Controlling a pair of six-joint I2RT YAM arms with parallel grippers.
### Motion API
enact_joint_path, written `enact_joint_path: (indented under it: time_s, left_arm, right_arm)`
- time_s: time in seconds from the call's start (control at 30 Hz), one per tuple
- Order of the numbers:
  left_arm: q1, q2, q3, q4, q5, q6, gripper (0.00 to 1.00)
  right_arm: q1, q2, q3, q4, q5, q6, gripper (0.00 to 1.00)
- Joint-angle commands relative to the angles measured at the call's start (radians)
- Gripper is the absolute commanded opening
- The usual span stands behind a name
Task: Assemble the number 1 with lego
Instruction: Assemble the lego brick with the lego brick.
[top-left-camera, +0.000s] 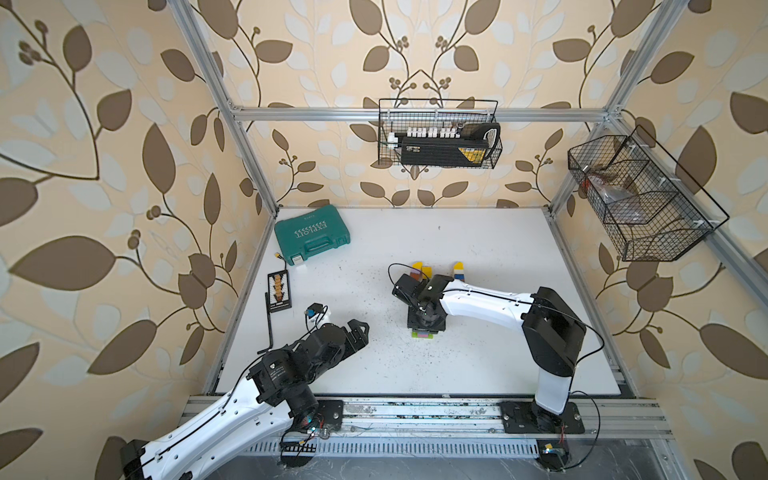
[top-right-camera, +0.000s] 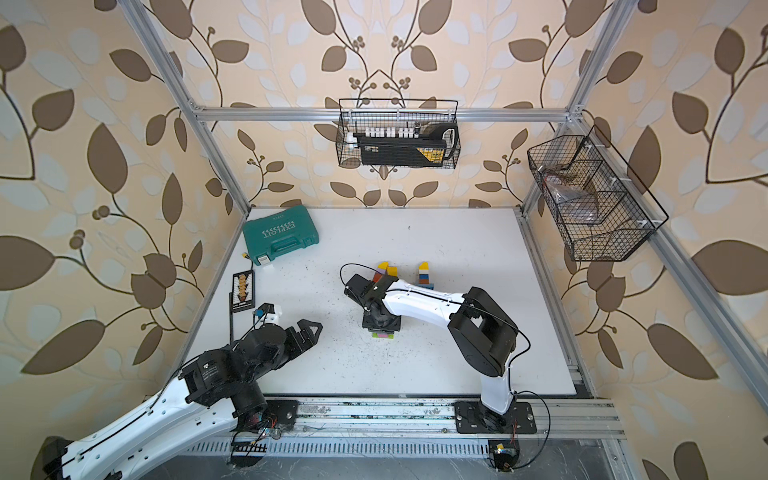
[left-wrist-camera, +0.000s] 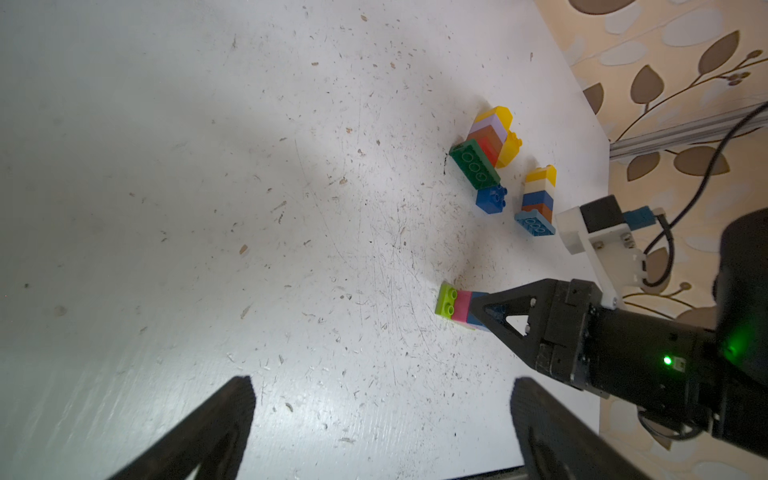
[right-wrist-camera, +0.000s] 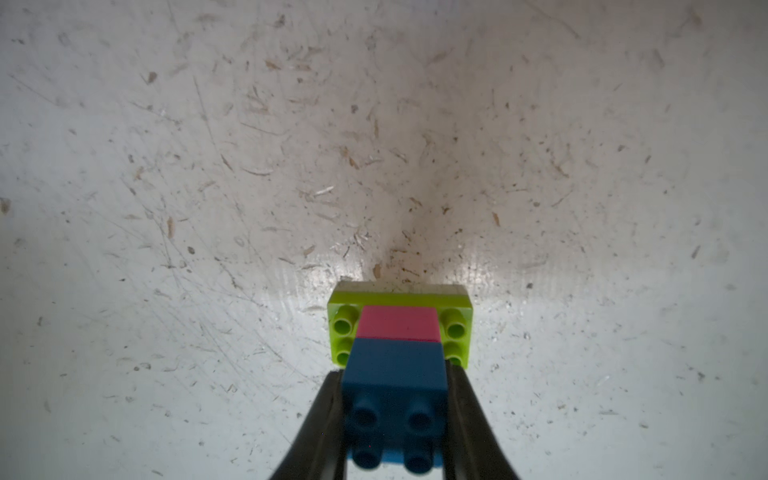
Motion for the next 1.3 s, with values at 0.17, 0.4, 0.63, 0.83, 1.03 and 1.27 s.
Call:
enact_joint_path:
  time_s: [0.17,0.4,0.63,0.83,1.03,1.27]
  left_arm:
    - [0.005,-0.047,-0.013,-0.022,-0.014,-0.006,0.99]
    - [0.005,-0.069,-0.021,-0.026,-0.017,-0.008,0.99]
    - [0.005,-0.050,-0.017,-0.017,-0.013,-0.003,0.99]
    - [0.005,-0.034,-0.011,-0.013,-0.010,0.000,0.99]
    - [0.006,-0.024,-0.007,-0.012,-0.009,-0.002,0.99]
    - [0.005,0.000,0.002,-0.013,-0.007,0.000,0.99]
  right_arm:
    - [0.004,0.131,0.012,-0.004,-0.037,0.020,0.05]
    - [0.005,0.091,0.014,-0.003,-0.035,0.029,0.17]
    - [0.015,0.002,0.033,-0.005,-0.010,0.014,0.54]
    - [0.028,-0.075,0.037,-0.016,0.034,0.003,0.62]
    - [0.027,-0.144,0.005,-0.061,0.089,0.022,0.62]
    - [0.019,-0.132,-0.044,-0.055,0.079,0.040,0.61]
